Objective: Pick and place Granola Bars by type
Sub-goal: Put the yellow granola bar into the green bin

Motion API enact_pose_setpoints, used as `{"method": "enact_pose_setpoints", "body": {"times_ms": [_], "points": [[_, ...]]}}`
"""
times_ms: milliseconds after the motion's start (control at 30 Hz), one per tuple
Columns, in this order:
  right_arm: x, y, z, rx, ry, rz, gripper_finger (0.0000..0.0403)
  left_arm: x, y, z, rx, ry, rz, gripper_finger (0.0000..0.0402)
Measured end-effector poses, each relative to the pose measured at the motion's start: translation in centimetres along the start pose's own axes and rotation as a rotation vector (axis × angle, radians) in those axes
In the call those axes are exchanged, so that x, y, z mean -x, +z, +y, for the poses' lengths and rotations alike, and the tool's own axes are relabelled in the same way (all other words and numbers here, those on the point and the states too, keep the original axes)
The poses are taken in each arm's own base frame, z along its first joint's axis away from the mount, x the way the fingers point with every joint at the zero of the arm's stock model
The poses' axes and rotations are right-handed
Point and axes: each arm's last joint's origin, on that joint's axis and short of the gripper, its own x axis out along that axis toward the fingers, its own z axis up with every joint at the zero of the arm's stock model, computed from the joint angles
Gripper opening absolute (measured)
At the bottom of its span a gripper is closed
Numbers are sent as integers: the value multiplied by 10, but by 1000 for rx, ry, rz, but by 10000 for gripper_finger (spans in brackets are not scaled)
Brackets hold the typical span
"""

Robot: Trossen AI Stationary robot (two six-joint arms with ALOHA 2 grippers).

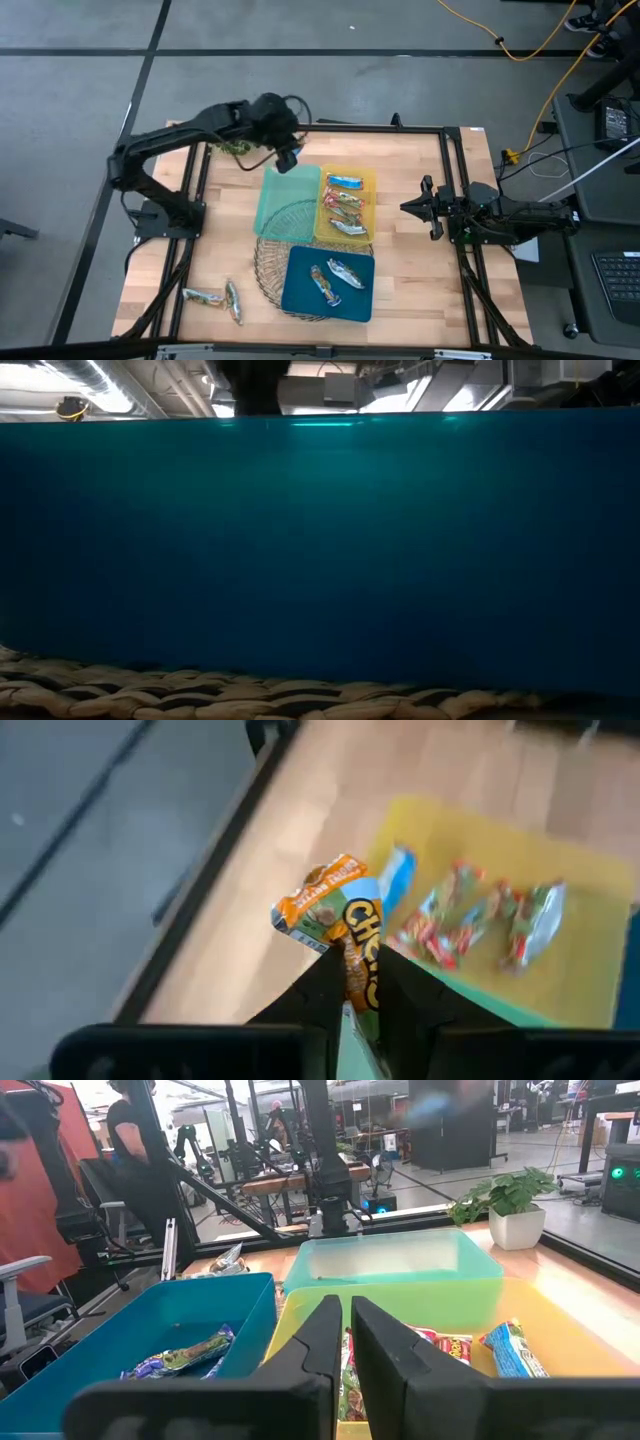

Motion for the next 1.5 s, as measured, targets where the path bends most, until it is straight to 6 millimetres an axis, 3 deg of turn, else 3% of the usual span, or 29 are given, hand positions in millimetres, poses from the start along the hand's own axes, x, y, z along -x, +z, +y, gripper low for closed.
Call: {"method": "enact_pose_setpoints", "body": {"times_ms": [267,467,833,1500], "points": [[0,0,0,-1,0,0,32,-69,-41,4,81,-97,115,47],[0,0,0,-1,0,0,32,-97,-73,1,160,-90,143,47],[0,0,0,-1,0,0,32,-121,-118,-8,253,-81,187,47],[0,0,0,-1,0,0,32,-154,-147,-26,235,-101,319,48]]}}
